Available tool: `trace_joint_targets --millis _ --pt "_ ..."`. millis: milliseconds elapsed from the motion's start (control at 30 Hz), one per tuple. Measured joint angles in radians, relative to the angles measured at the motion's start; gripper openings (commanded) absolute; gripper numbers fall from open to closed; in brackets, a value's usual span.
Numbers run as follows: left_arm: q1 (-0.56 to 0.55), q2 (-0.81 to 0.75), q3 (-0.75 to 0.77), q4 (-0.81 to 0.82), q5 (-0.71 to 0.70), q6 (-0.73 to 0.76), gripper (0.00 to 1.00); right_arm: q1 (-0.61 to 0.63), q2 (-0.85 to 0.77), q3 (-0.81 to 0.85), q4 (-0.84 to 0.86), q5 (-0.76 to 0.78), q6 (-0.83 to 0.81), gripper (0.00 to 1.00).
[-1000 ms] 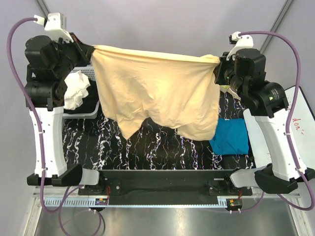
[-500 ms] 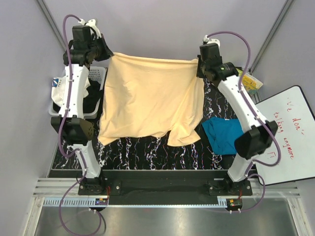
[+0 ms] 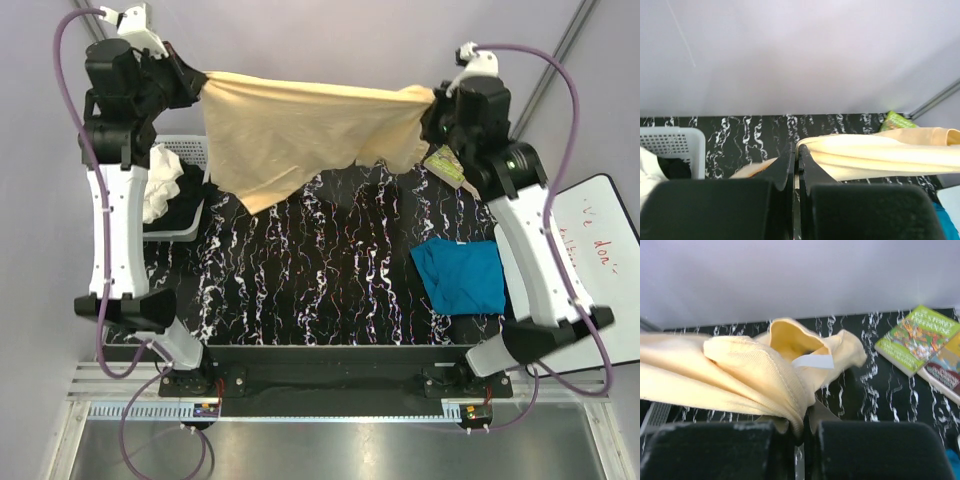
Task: Fold and stack the t-shirts
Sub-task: Flatten out the tshirt
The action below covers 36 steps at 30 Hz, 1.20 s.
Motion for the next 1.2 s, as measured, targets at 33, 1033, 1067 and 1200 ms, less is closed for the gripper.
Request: trace_joint_targets --millis 33,1033,1067,1200 --pt "0.0 -0.029 -0.027 0.009 0.01 0.0 0.0 0.002 -0.047 -0.051 -0.003 -0.002 0.003 0.0" --pt "-0.231 -0.533 -1.226 -0.378 -0.035 -0.063 0.99 0.0 -0.148 -0.798 -0.402 -0.275 0.254 0.86" --pt "-0.232 -0.529 -1.218 -0.381 -0.047 -0.06 0.99 0.0 -0.148 -0.751 -0.396 -0.259 0.246 0.87" --pt "-0.232 -0.471 -1.095 -0.357 -0.106 -0.036 0.99 0.0 -0.129 -0.601 -0.355 -0.19 0.211 0.87"
